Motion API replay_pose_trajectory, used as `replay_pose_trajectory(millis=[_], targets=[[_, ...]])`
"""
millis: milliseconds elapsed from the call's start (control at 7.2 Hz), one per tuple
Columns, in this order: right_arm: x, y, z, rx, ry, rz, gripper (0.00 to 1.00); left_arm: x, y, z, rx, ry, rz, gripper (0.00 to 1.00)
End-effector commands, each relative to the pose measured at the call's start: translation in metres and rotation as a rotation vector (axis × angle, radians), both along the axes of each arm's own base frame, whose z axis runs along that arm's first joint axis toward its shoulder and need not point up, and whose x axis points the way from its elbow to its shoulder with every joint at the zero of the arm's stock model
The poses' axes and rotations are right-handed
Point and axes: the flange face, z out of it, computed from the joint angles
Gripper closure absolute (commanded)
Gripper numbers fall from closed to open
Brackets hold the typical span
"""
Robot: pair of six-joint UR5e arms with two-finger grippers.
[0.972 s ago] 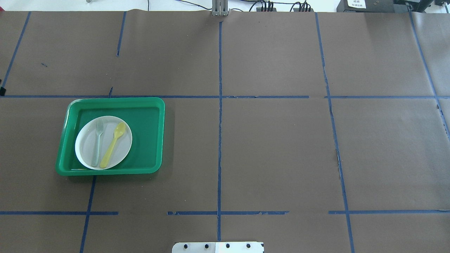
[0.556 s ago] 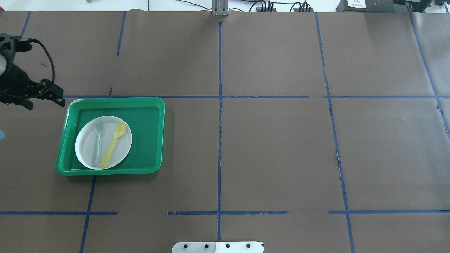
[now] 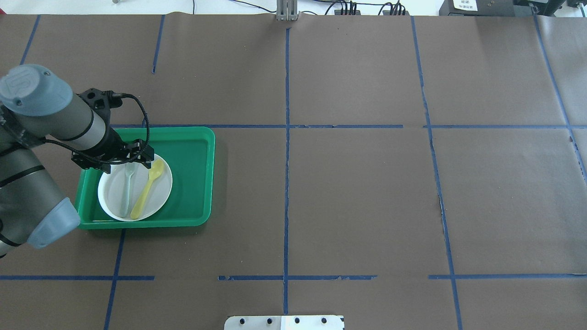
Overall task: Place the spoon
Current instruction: 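Move the left gripper over the yellow spoon on the white plate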
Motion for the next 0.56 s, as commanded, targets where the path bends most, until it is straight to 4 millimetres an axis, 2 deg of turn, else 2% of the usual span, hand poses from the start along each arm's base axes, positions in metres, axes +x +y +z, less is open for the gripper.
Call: replay_pose_trajectory(millis=[0, 139, 417], targets=[[0.000, 0.000, 0.000, -0.001, 0.000, 0.001, 0.00, 0.026, 0.005, 0.012, 0.013, 0.026, -0.028, 0.00], [0.000, 0.000, 0.000, 0.000, 0.000, 0.000, 0.00, 0.033, 0.007, 0.018, 0.015, 0.009, -0.023, 0.10], [0.000, 0.000, 0.000, -0.001, 0.000, 0.001, 0.00, 0.035, 0.006, 0.026, 0.021, -0.007, -0.024, 0.22]])
